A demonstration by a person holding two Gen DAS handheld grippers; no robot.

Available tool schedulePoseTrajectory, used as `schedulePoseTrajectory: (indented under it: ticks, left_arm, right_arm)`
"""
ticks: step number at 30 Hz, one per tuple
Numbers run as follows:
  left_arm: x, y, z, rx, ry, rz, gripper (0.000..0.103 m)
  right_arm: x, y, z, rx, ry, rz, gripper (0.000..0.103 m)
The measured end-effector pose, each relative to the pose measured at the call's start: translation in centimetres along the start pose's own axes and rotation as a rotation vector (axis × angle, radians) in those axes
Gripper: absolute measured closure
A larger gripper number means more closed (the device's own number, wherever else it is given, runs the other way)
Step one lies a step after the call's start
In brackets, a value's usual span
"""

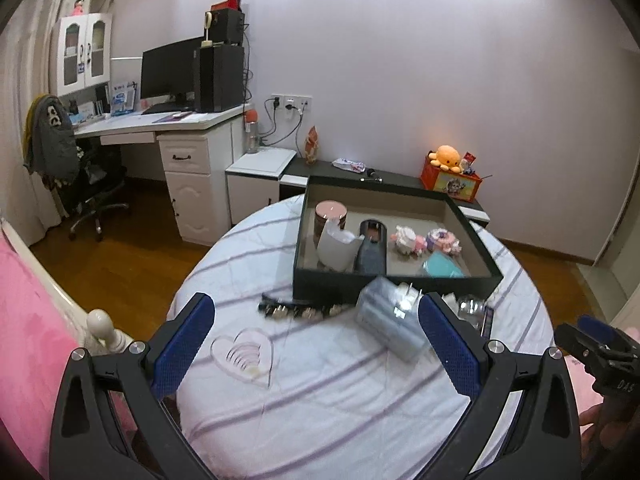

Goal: Organize rigid objects
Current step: 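Lift both open tools out of the black box and back over the bed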

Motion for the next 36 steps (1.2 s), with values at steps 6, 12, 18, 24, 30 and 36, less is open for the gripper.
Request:
schedulePoseTrajectory:
  ticks: [6,12,18,24,30,36]
  left_arm:
    - [-0.1,0.9,-2.1,0.026,-0.008,-0.001,0.0]
    - [-0.4,1.4,-2.7,0.032,-0.013,0.001,0.0]
    - [-0.7,2.1,-2.6,0.018,-0.019,0.008,0.0]
    - [-0.9,2.3,-2.7,0.02,-0.023,0.006,0.0]
    - [-1.0,2.0,-2.7,0.033,-0.022,0.005,0.0]
    - [-1.6,0.5,-3.0,0.059,-0.023,-0.001,0.0]
  right_arm:
    - [-0.1,0.4,-1.8,0.024,-0.01,-0.001,0.0]
    - [1.1,1.1,-2.0,0.015,0.029,0.015,0.0]
    - [1.6,1.5,-2.2,0.011,0.036,0.022,0.0]
    - [1.6,1.6,-2.2,0.009,0.036,0.021,0.0]
    - [1.5,1.4,-2.3,0.02,0.028,0.015,0.0]
    - [1.1,0.2,-2.1,0.04,0.017,-0.005,0.0]
Point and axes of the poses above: each gripper's, at about its wrist camera, not at the fingertips, and y roughly against the way its jaws point, x to its left, z to its top, the point moved 5 cm from there along -y, roughly the way its jaws point, and after that the axes turned 1 degree about -y, right-handed, at the moved point
